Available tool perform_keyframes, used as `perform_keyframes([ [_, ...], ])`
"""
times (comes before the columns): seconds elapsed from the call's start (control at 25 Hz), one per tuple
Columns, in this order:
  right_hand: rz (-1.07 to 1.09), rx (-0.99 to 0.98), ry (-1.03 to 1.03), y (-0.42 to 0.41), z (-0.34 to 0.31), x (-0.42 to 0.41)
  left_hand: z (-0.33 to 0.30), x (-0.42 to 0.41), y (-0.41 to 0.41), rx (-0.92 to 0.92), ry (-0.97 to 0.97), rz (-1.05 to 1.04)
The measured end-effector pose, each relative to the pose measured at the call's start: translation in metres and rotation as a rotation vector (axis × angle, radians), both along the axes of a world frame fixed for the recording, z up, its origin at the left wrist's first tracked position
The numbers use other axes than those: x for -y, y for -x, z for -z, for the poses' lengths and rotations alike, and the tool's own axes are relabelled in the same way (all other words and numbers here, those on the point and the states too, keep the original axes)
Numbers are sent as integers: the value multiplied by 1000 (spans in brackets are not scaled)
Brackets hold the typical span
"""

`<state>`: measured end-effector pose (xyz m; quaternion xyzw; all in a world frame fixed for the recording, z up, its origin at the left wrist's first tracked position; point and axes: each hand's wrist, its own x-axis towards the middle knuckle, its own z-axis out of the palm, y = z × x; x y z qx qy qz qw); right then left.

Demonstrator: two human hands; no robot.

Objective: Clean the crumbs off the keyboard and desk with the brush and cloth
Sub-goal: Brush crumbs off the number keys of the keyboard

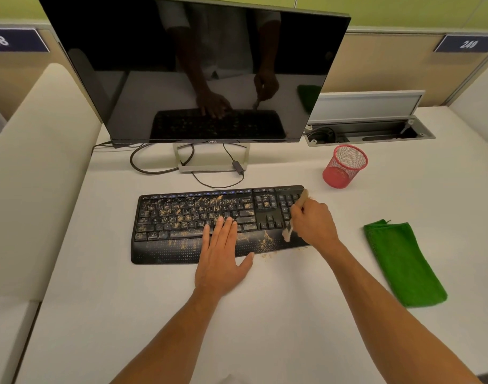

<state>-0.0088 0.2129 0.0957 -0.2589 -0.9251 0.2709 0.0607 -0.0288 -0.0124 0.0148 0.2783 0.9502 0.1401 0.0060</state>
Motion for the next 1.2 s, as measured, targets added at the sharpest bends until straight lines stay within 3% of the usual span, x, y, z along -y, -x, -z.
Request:
perform_keyframes([
  [0.12, -3, -106, 33, 1, 5, 0, 0, 0, 0, 1, -11, -3],
  [0.36, -10, 34, 25, 10, 1, -4, 1, 0, 1, 12, 3, 1],
  [0.52, 35, -100, 183, 21, -1, -5, 1, 0, 0, 6, -6, -2],
  [0.64, -60, -91, 280, 28, -2, 3, -1, 0, 0, 10, -2, 1],
  [0.76, -166, -43, 232, 35, -1, 12, -2, 0, 1, 14, -7, 0],
  [1.2, -84, -94, 157, 79, 2, 19, 0, -1, 1, 2, -22, -3],
])
